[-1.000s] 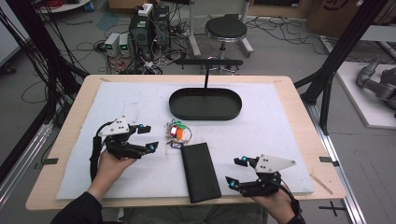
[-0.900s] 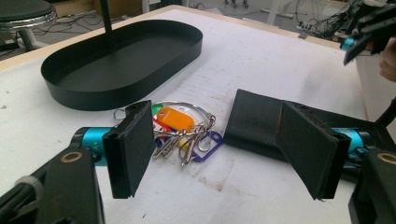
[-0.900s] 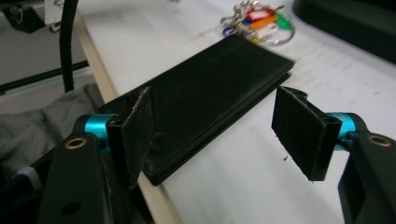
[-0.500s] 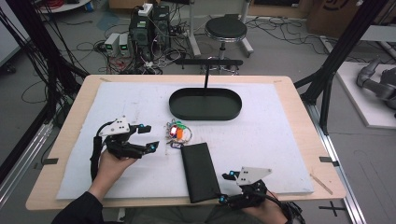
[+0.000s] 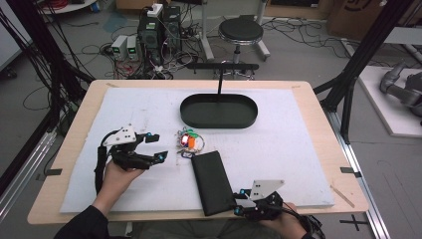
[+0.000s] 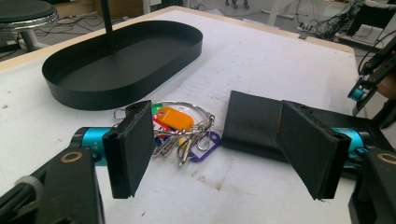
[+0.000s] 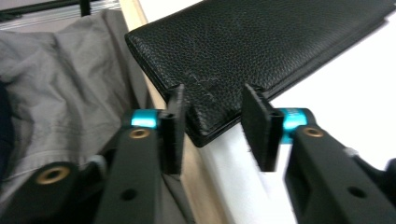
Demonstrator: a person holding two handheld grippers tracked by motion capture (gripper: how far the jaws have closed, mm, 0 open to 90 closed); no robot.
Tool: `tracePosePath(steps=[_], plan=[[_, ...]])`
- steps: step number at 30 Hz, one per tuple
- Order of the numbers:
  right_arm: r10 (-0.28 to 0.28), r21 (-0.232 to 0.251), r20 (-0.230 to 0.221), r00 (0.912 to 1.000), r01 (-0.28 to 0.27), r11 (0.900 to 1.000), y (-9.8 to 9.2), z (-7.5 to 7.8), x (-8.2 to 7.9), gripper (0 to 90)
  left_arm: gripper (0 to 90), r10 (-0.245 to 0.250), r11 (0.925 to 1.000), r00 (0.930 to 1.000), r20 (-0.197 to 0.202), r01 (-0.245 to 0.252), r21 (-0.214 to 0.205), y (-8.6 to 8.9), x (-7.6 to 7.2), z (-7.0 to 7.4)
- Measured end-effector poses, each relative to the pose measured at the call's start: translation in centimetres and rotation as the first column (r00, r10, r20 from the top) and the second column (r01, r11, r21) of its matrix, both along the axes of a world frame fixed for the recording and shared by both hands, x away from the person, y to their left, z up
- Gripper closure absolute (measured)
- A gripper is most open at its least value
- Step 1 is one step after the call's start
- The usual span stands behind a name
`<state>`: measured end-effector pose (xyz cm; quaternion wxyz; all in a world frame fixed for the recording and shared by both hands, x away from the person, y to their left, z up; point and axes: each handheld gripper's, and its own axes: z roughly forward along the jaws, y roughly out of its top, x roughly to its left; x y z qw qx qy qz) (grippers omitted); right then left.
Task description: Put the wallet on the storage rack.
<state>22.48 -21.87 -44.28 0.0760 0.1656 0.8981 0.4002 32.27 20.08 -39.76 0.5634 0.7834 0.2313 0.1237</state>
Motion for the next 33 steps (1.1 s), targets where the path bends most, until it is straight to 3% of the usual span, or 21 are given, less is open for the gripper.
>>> tracePosePath(steps=[5, 10, 12, 13, 15, 17, 20, 22, 23, 24, 25, 27, 28, 30, 32, 33], plan=[[-0.073, -0.007, 0.026, 0.9970, 0.073, 0.9973, -1.5, 0.1, 0.7, 83.8, 27.9, -0.005, 1.0000, 1.0000, -0.001, 0.005, 0.001, -0.2, 0.1, 0.0], [-0.150, -0.017, 0.026, 0.9884, 0.150, 0.9886, -2.3, -0.1, 1.6, 86.3, 27.9, -0.010, 0.9999, 0.9999, -0.005, 0.010, 0.003, -0.5, 0.1, -0.1], [-0.175, 0.015, 0.017, 0.9844, 0.175, 0.9844, -2.5, 0.0, 1.7, 79.1, 27.9, -0.011, 0.9999, 0.9999, -0.007, 0.011, 0.004, -0.6, 0.1, -0.2], [-0.182, 0.053, -0.002, 0.9833, 0.182, 0.9820, -2.5, 0.2, 1.7, 70.5, 27.9, -0.012, 0.9999, 0.9999, -0.010, 0.012, 0.004, -0.6, 0.1, -0.2], [-0.187, 0.057, -0.004, 0.9824, 0.187, 0.9808, -2.4, 0.3, 1.6, 67.6, 27.9, -0.014, 0.9999, 0.9999, -0.008, 0.015, 0.008, -0.7, 0.1, -0.3], [-0.174, 0.068, -0.044, 0.9838, 0.177, 0.9819, -1.8, 0.2, 1.7, 54.4, 27.9, -0.017, 0.9998, 0.9998, -0.010, 0.017, 0.006, -0.7, 0.1, -0.3], [-0.149, 0.026, -0.062, 0.9868, 0.151, 0.9882, -1.1, -0.2, 1.9, 54.3, 27.9, -0.021, 0.9997, 0.9997, -0.011, 0.021, 0.010, -0.8, 0.1, -0.3], [-0.143, 0.017, -0.054, 0.9882, 0.144, 0.9894, -1.0, -0.3, 2.0, 57.7, 27.9, -0.023, 0.9997, 0.9997, -0.011, 0.024, 0.010, -0.8, 0.0, -0.3], [-0.144, 0.011, -0.052, 0.9882, 0.145, 0.9894, -1.2, -0.2, 2.0, 62.7, 27.9, -0.024, 0.9997, 0.9997, -0.011, 0.024, 0.008, -0.8, 0.0, -0.3], [-0.155, 0.005, -0.027, 0.9876, 0.155, 0.9879, -1.7, 0.0, 2.1, 76.4, 27.9, -0.023, 0.9997, 0.9996, -0.014, 0.023, 0.007, -0.8, 0.0, -0.4], [-0.155, 0.005, -0.027, 0.9876, 0.155, 0.9879, -1.7, 0.0, 2.1, 76.4, 27.9, -0.020, 0.9998, 0.9997, -0.015, 0.020, 0.007, -0.8, 0.0, -0.4], [-0.177, -0.012, 0.003, 0.9842, 0.177, 0.9841, -2.2, 0.0, 2.2, 88.0, 27.9, -0.025, 0.9997, 0.9994, -0.023, 0.025, 0.005, -0.9, 0.1, -0.5], [-0.218, -0.045, 0.026, 0.9756, 0.219, 0.9746, -2.5, -0.2, 2.6, 90.0, 27.9, -0.026, 0.9997, 0.9993, -0.026, 0.026, 0.003, -1.0, 0.1, -0.6], [-0.231, -0.055, 0.028, 0.9726, 0.232, 0.9711, -2.6, -0.2, 2.8, 90.0, 27.9, -0.038, 0.9993, 0.9986, -0.036, 0.038, 0.001, -1.2, 0.1, -0.8], [-0.268, -0.053, 0.024, 0.9632, 0.268, 0.9618, -3.0, -0.3, 3.3, 88.8, 28.5, -0.054, 0.9985, 0.9974, -0.047, 0.054, -0.001, -1.5, 0.2, -1.0], [-0.279, -0.035, 0.027, 0.9598, 0.280, 0.9593, -3.1, -0.2, 3.3, 83.1, 30.6, -0.070, 0.9976, 0.9960, -0.056, 0.070, -0.001, -1.7, 0.2, -1.2]])
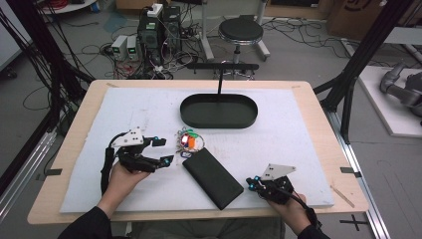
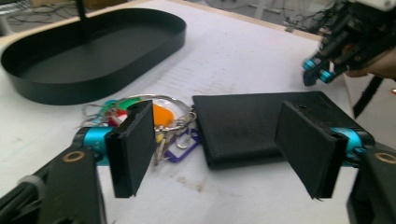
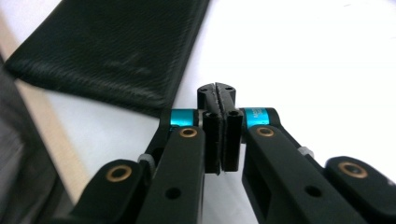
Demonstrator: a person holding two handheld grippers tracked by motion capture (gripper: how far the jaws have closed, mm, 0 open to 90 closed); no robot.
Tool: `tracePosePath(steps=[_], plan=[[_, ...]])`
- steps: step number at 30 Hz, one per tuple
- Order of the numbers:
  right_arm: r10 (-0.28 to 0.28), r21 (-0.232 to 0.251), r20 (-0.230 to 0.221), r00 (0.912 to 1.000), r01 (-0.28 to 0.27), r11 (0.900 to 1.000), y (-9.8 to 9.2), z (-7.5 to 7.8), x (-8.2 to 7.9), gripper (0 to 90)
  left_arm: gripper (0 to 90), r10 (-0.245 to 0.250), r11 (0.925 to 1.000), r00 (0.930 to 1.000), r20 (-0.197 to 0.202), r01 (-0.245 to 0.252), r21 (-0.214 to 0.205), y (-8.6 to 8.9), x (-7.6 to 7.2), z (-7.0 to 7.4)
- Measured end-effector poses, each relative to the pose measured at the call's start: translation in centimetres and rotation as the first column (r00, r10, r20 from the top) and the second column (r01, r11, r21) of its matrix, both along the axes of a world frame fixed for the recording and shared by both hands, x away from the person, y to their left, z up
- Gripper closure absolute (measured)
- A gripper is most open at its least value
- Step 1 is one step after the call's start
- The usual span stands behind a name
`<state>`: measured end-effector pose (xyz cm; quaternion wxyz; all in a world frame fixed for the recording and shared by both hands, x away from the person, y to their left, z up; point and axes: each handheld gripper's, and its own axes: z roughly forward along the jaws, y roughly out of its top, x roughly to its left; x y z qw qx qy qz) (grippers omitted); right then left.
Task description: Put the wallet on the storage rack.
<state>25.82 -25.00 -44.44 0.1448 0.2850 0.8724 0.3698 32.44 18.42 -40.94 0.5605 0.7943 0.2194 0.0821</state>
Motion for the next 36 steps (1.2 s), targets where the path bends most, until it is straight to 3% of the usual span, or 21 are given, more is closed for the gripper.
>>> tracePosePath(steps=[4, 8, 12, 17, 19, 23, 28, 31, 36], plan=[[-0.013, 0.051, 0.048, 0.9988, 0.011, 0.9986, -0.3, 0.8, -0.3, 70.7, 39.0, -0.031, 0.9991, 0.9989, -0.034, 0.032, 0.029, -1.1, 0.2, -1.1], [-0.018, 0.068, 0.072, 0.9972, 0.013, 0.9976, -0.4, 1.1, -0.5, 66.8, 43.9, -0.032, 0.9960, 0.9966, -0.076, 0.038, 0.081, -2.2, 0.7, -2.1], [-0.022, 0.082, 0.091, 0.9956, 0.015, 0.9965, -0.6, 1.3, -0.7, 63.4, 48.3, -0.038, 0.9877, 0.9940, -0.102, 0.053, 0.147, -3.3, 1.2, -3.0], [-0.022, 0.093, 0.104, 0.9943, 0.012, 0.9956, -0.8, 1.5, -0.9, 61.1, 51.7, -0.038, 0.9782, 0.9881, -0.149, 0.067, 0.196, -4.3, 1.8, -3.9], [-0.024, 0.092, 0.100, 0.9947, 0.015, 0.9957, -0.8, 1.5, -1.0, 60.9, 56.6, -0.055, 0.9721, 0.9870, -0.151, 0.087, 0.218, -4.6, 1.8, -4.0], [-0.013, 0.097, 0.102, 0.9947, 0.003, 0.9953, -0.7, 1.5, -1.0, 60.9, 64.2, -0.042, 0.9718, 0.9857, -0.163, 0.078, 0.222, -4.7, 1.7, -3.9], [0.004, 0.099, 0.117, 0.9931, -0.016, 0.9949, -0.4, 1.7, -1.3, 60.7, 76.0, -0.013, 0.9774, 0.9806, -0.195, 0.054, 0.204, -4.5, 1.3, -3.8], [0.016, 0.101, 0.116, 0.9931, -0.028, 0.9945, -0.1, 1.7, -1.4, 60.3, 79.1, -0.008, 0.9750, 0.9828, -0.185, 0.049, 0.217, -4.8, 0.9, -3.6], [0.028, 0.096, 0.124, 0.9919, -0.040, 0.9946, 0.1, 1.7, -1.5, 60.3, 83.0, -0.005, 0.9782, 0.9815, -0.191, 0.044, 0.203, -5.2, 0.5, -3.6]])
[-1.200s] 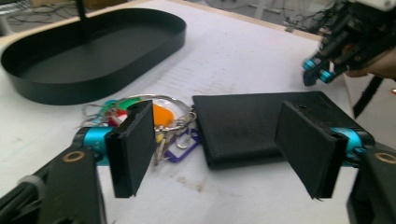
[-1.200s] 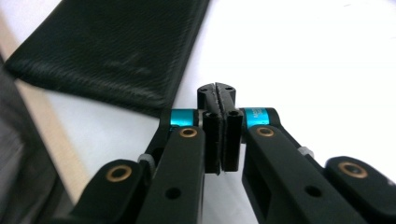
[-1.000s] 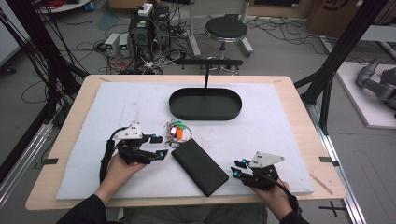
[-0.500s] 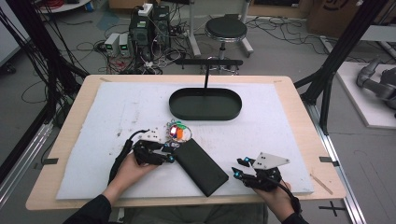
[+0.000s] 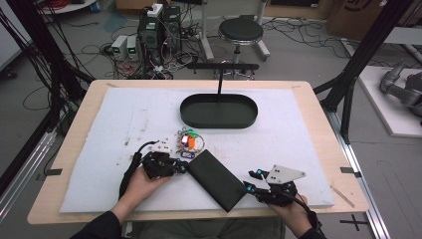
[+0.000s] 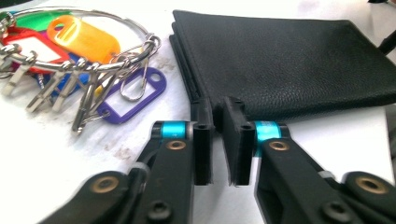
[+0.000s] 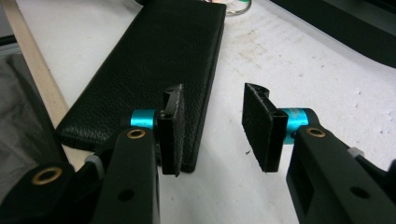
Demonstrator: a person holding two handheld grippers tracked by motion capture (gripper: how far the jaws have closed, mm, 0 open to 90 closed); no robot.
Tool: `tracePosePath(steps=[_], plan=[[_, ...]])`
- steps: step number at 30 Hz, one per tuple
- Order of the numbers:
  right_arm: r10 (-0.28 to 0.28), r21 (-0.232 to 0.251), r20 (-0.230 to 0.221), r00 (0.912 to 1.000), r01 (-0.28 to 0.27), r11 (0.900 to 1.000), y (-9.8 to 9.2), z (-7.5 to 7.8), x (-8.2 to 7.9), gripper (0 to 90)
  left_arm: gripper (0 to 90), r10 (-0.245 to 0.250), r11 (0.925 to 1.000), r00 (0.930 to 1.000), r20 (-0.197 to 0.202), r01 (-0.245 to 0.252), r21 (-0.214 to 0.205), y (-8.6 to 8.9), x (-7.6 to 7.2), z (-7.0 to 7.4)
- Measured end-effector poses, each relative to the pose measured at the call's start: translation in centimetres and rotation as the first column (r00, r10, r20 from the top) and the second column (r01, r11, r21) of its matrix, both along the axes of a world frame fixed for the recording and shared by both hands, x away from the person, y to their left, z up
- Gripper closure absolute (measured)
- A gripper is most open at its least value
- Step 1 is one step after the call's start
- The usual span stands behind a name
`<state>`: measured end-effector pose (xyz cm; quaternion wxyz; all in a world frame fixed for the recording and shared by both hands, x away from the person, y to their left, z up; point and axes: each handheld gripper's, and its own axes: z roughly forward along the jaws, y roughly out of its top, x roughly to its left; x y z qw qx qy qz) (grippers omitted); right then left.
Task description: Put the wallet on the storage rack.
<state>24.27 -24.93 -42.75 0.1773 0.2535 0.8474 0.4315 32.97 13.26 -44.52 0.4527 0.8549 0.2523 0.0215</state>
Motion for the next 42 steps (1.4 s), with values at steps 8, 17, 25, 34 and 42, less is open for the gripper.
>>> tracePosePath(steps=[8, 17, 25, 34, 42], plan=[[0.073, 0.016, 0.025, 0.9970, -0.073, 0.9972, 0.7, 0.2, -0.7, 54.9, 90.0, -0.004, 0.9992, 1.0000, 0.002, 0.004, -0.040, -0.5, -0.4, 0.3], [0.073, 0.024, 0.019, 0.9972, -0.073, 0.9970, 0.3, 0.1, -0.7, 52.4, 54.0, -0.065, 0.9977, 0.9911, 0.117, 0.062, 0.028, 0.0, -0.2, -0.4], [0.066, 0.033, 0.016, 0.9977, -0.067, 0.9972, 0.2, 0.2, -0.6, 50.2, 56.1, -0.102, 0.9904, 0.9892, 0.105, 0.091, 0.104, -0.8, -0.1, -0.6], [0.060, 0.031, 0.006, 0.9982, -0.060, 0.9977, 0.2, 0.2, -0.5, 48.5, 70.1, -0.125, 0.9816, 0.9851, 0.119, 0.105, 0.159, -1.7, -0.2, -0.1], [0.085, 0.034, 0.003, 0.9964, -0.085, 0.9958, 0.3, 0.2, -0.7, 48.0, 80.7, -0.085, 0.9894, 0.9953, 0.045, 0.079, 0.121, -1.9, -0.3, 0.1]])
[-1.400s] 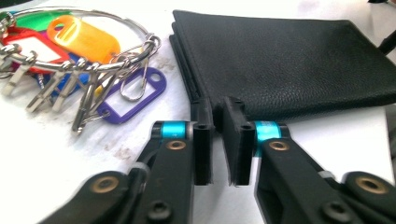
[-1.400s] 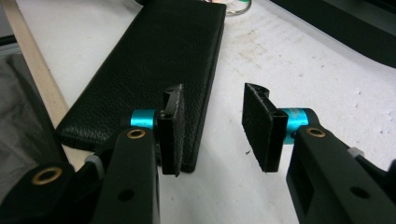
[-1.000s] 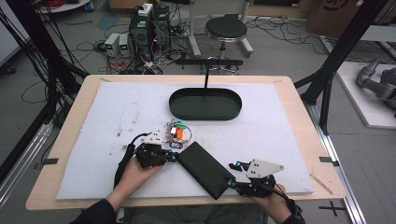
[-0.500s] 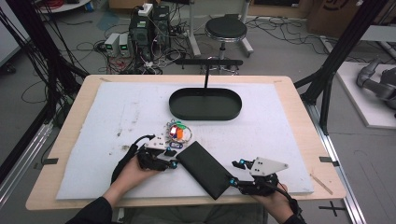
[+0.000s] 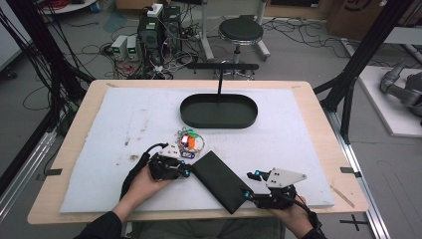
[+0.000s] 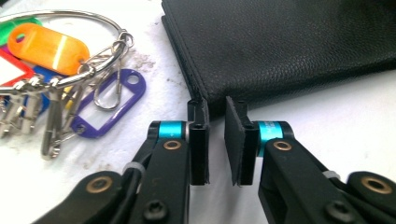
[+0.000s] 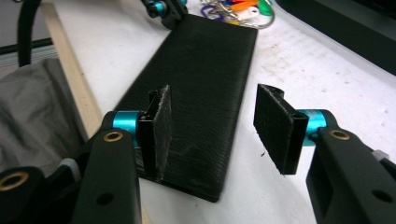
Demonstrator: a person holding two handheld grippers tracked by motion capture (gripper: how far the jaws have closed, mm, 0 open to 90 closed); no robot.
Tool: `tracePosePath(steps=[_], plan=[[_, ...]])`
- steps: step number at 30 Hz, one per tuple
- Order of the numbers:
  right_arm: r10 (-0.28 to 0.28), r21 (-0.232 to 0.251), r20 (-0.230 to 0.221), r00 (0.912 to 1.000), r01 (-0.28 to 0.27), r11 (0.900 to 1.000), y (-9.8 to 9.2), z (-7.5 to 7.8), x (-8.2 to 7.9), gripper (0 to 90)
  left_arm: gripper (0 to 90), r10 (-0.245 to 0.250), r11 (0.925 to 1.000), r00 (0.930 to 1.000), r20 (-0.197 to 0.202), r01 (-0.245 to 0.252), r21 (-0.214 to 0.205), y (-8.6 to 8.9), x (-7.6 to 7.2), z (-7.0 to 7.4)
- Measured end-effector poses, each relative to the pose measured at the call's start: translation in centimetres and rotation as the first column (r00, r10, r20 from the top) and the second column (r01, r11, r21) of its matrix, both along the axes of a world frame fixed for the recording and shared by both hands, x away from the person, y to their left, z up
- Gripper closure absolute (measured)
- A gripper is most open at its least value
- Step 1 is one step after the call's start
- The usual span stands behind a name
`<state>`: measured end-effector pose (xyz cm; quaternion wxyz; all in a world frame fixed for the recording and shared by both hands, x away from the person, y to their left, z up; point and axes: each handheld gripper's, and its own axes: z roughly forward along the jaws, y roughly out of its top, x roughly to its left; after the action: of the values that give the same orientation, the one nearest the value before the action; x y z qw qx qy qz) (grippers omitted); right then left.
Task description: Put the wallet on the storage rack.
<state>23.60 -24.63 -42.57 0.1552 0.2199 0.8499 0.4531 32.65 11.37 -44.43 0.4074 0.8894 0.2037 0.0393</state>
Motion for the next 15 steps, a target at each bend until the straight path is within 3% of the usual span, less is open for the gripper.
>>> tracePosePath(steps=[6, 9, 12, 15], plan=[[0.060, -0.020, 0.008, 0.9981, -0.060, 0.9980, 1.1, -0.3, -0.6, 44.0, 81.6, 0.037, 0.9989, 0.9972, -0.065, -0.039, -0.025, -0.7, -0.2, 0.2], [0.103, -0.039, 0.014, 0.9946, -0.102, 0.9940, 1.8, -0.4, -1.0, 41.2, 84.4, 0.059, 0.9948, 0.9903, -0.126, -0.069, -0.074, -0.8, -0.2, 0.5], [0.147, -0.058, 0.022, 0.9890, -0.145, 0.9877, 2.2, -0.5, -1.4, 39.9, 90.0, 0.070, 0.9851, 0.9835, -0.167, -0.095, -0.143, -0.4, 0.1, 0.9], [0.158, -0.077, 0.022, 0.9872, -0.156, 0.9848, 2.2, -0.6, -1.6, 39.5, 89.9, 0.045, 0.9959, 0.9979, -0.048, -0.049, -0.077, -0.6, -0.2, 0.9]])
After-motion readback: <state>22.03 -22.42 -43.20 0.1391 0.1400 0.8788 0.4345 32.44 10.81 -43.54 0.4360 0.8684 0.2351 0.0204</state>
